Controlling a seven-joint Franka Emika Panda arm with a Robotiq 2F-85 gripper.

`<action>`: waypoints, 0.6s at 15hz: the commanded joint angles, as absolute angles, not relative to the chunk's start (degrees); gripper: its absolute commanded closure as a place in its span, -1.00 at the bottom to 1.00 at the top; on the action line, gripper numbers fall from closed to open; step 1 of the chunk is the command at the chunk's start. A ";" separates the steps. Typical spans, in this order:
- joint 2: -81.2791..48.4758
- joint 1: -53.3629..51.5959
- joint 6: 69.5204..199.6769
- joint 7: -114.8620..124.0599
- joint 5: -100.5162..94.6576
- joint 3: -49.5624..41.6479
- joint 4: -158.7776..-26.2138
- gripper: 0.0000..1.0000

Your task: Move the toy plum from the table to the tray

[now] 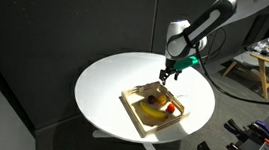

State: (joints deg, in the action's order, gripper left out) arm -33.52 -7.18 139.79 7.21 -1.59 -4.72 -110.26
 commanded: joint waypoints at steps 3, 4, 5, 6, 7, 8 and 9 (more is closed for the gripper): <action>-25.55 -6.04 134.48 11.43 -2.76 -5.57 -115.72 -1.00; -24.71 -5.80 133.72 11.72 -2.83 -5.72 -116.21 -1.00; -23.61 -5.47 132.50 11.90 -2.88 -5.86 -116.66 -1.00; -22.77 -5.14 131.39 11.95 -2.88 -5.89 -117.03 -1.00; -21.71 -4.73 130.45 11.73 -2.89 -5.88 -117.51 -1.00; -20.64 -4.33 129.32 11.44 -2.90 -5.85 -117.97 -1.00; -19.39 -3.91 128.54 11.16 -2.84 -5.77 -118.68 -1.00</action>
